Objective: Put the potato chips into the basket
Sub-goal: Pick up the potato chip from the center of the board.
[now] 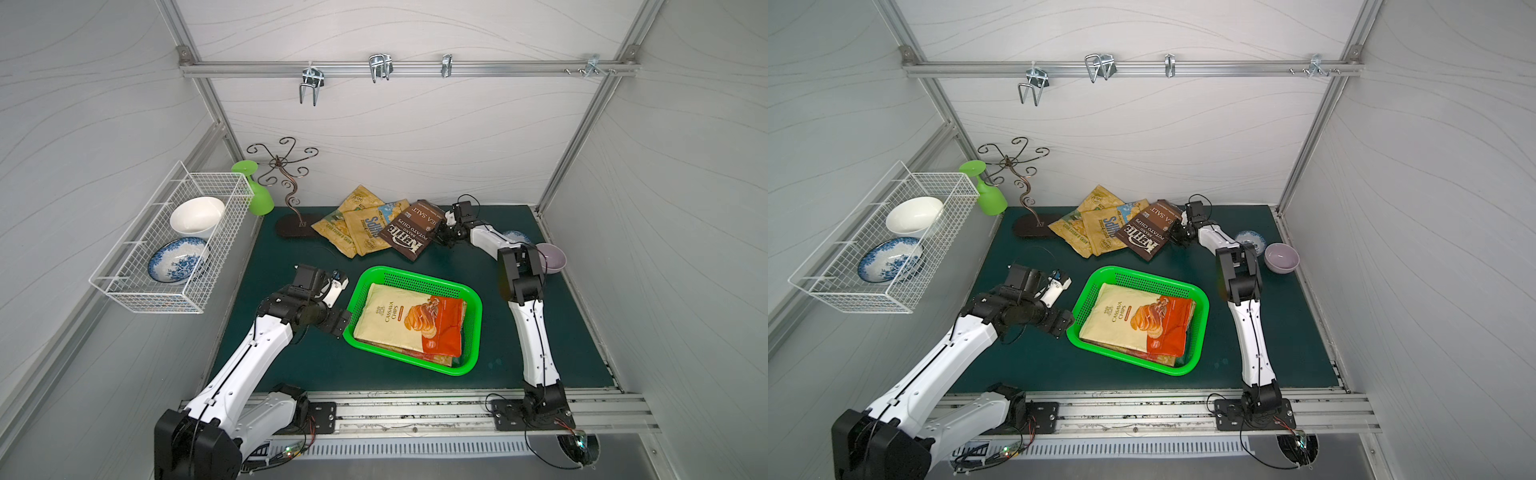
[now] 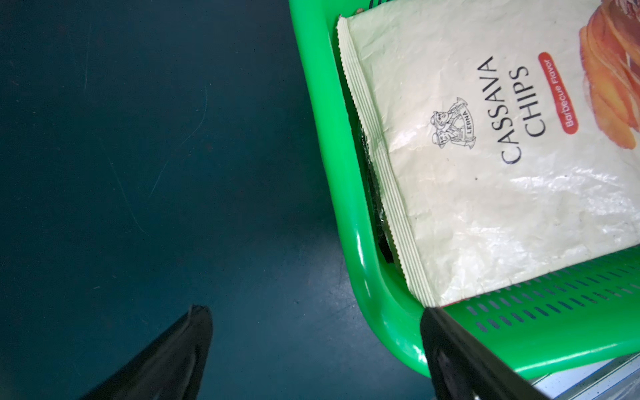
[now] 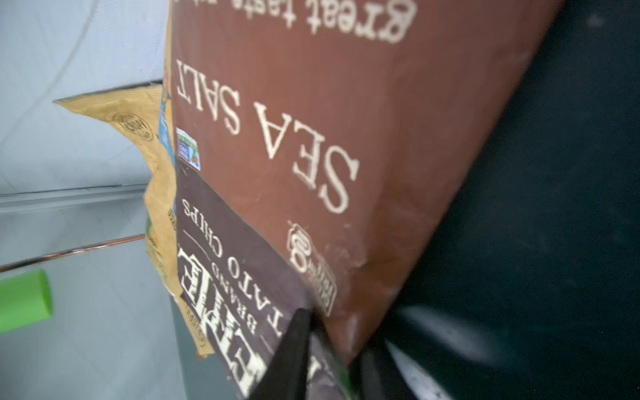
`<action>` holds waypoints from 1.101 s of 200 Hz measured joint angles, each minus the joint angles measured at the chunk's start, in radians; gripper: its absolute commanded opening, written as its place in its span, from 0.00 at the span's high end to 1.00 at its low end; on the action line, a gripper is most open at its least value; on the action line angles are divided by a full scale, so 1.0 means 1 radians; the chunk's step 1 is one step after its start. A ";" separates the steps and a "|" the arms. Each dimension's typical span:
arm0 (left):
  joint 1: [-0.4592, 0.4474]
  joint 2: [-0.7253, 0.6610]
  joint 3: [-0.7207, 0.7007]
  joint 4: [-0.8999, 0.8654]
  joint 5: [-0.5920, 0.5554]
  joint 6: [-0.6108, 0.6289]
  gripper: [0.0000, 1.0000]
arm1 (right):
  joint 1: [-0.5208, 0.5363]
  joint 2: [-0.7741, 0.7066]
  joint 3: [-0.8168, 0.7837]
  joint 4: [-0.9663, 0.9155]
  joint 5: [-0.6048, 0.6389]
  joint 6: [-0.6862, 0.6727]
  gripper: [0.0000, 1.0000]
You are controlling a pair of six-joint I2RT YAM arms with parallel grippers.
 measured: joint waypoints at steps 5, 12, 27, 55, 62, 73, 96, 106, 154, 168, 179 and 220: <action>0.000 0.000 0.000 0.000 0.000 0.000 0.02 | 0.000 0.000 0.000 0.000 -0.002 0.005 0.90; 0.000 0.000 0.000 0.000 0.000 0.000 0.02 | 0.000 0.000 0.000 0.001 -0.003 0.003 0.92; 0.000 0.000 0.000 0.000 0.000 0.000 0.02 | 0.000 -0.005 -0.003 0.004 -0.003 -0.006 0.94; 0.000 -0.001 0.000 0.000 0.001 0.000 0.02 | 0.000 -0.046 -0.029 -0.011 -0.003 -0.038 0.99; 0.000 -0.001 0.000 0.000 0.001 0.000 0.02 | 0.000 -0.063 -0.033 -0.023 -0.003 -0.048 1.00; 0.000 -0.002 0.000 0.000 0.002 0.000 0.02 | 0.000 -0.097 -0.038 -0.039 -0.004 -0.068 1.00; 0.000 -0.005 0.000 0.000 0.002 0.001 0.02 | 0.000 -0.177 -0.039 -0.062 -0.006 -0.108 1.00; 0.000 -0.009 0.000 0.000 0.005 0.001 0.02 | 0.000 -0.214 -0.034 -0.074 -0.010 -0.124 1.00; 0.000 -0.013 -0.005 0.000 0.010 0.001 0.02 | 0.010 -0.321 0.022 -0.143 -0.048 -0.187 1.00; 0.000 -0.013 -0.007 0.000 0.013 0.001 0.02 | 0.017 -0.356 0.013 -0.170 -0.047 -0.201 1.00; 0.000 -0.013 -0.007 0.000 0.015 0.001 0.02 | 0.026 -0.391 -0.009 -0.183 -0.044 -0.210 1.00; 0.000 -0.018 -0.007 0.000 0.017 0.002 0.02 | 0.079 -0.584 -0.145 -0.217 0.013 -0.242 1.00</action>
